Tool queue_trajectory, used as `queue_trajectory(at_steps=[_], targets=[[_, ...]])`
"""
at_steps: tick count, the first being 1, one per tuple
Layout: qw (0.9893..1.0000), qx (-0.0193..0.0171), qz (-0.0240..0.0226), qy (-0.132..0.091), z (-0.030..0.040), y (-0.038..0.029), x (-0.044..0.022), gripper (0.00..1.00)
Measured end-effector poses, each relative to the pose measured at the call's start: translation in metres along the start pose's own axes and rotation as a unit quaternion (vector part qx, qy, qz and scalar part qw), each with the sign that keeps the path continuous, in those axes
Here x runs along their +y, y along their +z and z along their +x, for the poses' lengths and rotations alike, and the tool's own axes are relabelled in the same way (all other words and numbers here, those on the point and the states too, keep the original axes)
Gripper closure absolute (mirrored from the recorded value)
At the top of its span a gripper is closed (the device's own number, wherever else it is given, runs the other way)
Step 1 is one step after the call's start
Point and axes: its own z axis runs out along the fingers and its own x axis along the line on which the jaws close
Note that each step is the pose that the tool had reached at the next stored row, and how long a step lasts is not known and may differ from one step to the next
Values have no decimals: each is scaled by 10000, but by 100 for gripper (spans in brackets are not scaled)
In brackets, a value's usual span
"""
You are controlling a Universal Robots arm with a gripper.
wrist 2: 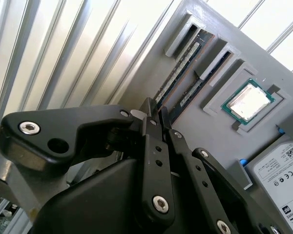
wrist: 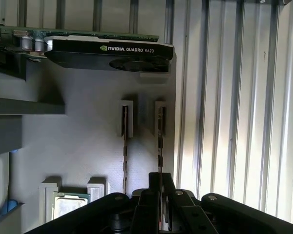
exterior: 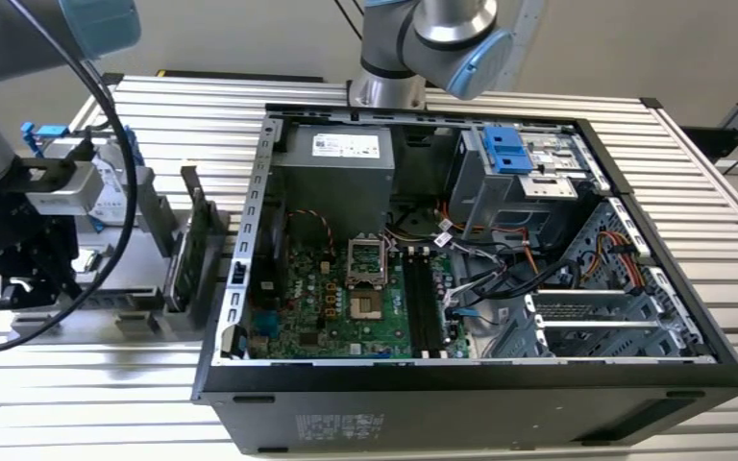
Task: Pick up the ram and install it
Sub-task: 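Pick up the ram and move it above insertion slot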
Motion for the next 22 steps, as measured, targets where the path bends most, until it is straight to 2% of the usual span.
queue_trajectory(at_steps=[5, 6, 9, 10, 11, 18, 22], targets=[[10000, 8, 1, 1, 0, -1, -1, 100], [10000, 46, 0, 2, -1, -2, -1, 100], [9998, 199, -7, 9, 0, -1, 0, 100], [9997, 238, -8, 12, 0, -1, 0, 100], [9997, 252, -7, 14, 0, -2, 0, 100], [9997, 254, -9, 15, 0, -3, 0, 100], [9997, 254, -9, 15, -2, -36, 1, 100]])
